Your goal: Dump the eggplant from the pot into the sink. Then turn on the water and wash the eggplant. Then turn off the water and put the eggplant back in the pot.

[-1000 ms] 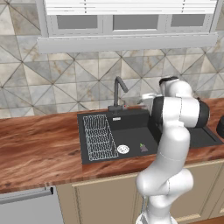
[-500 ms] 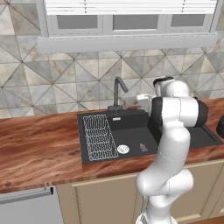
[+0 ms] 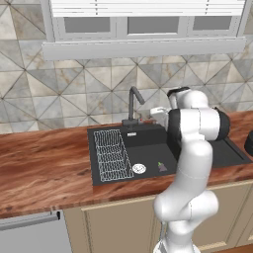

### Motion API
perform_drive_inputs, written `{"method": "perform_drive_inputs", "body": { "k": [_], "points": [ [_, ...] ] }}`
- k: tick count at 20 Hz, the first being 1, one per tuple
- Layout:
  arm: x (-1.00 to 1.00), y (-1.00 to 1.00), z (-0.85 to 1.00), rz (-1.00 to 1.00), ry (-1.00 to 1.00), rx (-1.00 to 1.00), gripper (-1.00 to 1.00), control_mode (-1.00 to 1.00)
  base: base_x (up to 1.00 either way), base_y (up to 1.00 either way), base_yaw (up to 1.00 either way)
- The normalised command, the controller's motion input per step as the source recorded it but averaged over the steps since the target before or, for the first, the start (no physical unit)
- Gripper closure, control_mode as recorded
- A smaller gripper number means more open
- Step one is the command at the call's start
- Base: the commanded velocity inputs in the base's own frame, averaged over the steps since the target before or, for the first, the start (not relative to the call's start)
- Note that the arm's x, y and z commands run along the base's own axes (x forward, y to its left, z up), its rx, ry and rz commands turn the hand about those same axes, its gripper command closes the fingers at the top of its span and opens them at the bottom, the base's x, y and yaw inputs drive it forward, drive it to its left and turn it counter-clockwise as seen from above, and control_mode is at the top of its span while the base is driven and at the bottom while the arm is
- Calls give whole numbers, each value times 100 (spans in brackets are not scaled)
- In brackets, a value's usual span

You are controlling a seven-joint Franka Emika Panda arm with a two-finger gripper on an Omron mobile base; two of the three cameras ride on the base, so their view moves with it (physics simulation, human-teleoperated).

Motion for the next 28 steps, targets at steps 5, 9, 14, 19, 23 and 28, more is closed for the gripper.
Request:
{"method": "perform_drive_inputs", "body": {
  "k": [5, 9, 14, 19, 23, 28],
  "points": [
    [19, 0, -3, 0, 0, -4, -100, -100, 0, 0, 0],
    [21, 0, -3, 0, 0, -2, -100, -100, 0, 0, 0],
    [24, 0, -12, 0, 0, -2, -100, -100, 0, 0, 0],
    [26, 0, -19, 0, -2, -2, -100, -100, 0, 0, 0],
    [26, 0, -16, 0, -4, -3, -100, -100, 0, 0, 0],
    [29, 0, -10, 0, -2, -2, -100, -100, 0, 0, 0]
  ]
}}
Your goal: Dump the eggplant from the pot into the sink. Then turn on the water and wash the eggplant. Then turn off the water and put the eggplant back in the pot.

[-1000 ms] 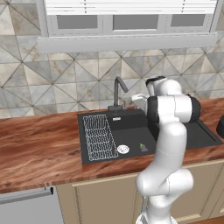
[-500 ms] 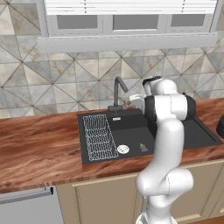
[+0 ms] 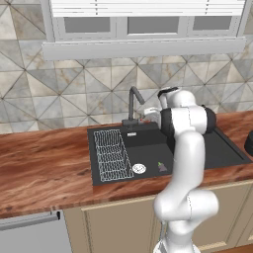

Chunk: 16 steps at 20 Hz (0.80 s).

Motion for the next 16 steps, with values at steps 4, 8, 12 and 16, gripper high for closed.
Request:
{"method": "perform_drive_inputs", "body": {
  "k": [4, 8, 12, 16],
  "points": [
    [35, 0, -6, 0, 0, 0, -100, -100, 0, 0, 0],
    [35, 0, -9, 0, 0, -1, -100, -100, 0, 0, 0],
    [29, 0, -15, -1, 0, -3, -100, -100, 0, 0, 0],
    [22, 0, -21, -1, 0, -2, -100, -100, 0, 0, 0]
  ]
}}
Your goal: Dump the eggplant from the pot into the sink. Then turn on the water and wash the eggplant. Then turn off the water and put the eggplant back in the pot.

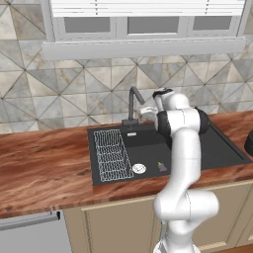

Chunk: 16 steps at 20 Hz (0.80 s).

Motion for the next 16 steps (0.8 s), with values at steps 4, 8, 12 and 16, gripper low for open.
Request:
{"method": "perform_drive_inputs", "body": {
  "k": [4, 8, 12, 16],
  "points": [
    [20, 0, -18, -1, 0, -2, -100, -100, 0, 0, 0],
    [16, 0, -11, -1, 0, -1, -100, -100, 0, 0, 0],
    [18, 4, -5, -1, 0, 0, -100, -100, 0, 0, 0],
    [24, 7, -4, -1, 0, 0, -100, -100, 0, 0, 0]
  ]
}}
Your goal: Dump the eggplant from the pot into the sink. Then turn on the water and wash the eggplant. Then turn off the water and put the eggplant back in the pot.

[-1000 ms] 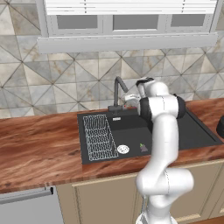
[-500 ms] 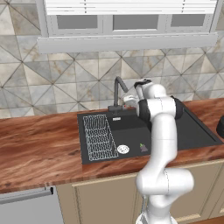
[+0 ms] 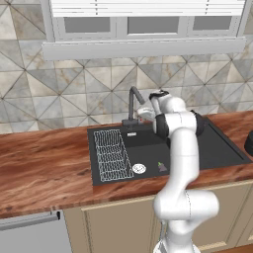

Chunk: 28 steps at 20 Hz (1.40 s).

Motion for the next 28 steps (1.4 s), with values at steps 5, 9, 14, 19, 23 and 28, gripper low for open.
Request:
{"method": "perform_drive_inputs", "body": {
  "k": [5, 9, 14, 19, 23, 28],
  "points": [
    [24, 7, -5, -2, 0, -1, -100, -100, 0, 0, 0],
    [13, 2, -11, -2, 0, -2, -100, -100, 0, 0, 0],
    [10, 0, -13, -3, 0, -1, 100, -100, 0, 0, 0],
    [2, -3, -13, -5, 0, 0, 100, -100, 0, 0, 0],
    [0, -25, -5, -5, 2, 0, 100, -100, 0, 0, 0],
    [-3, -57, -4, -7, 5, 0, 100, -100, 0, 0, 0]
  ]
}}
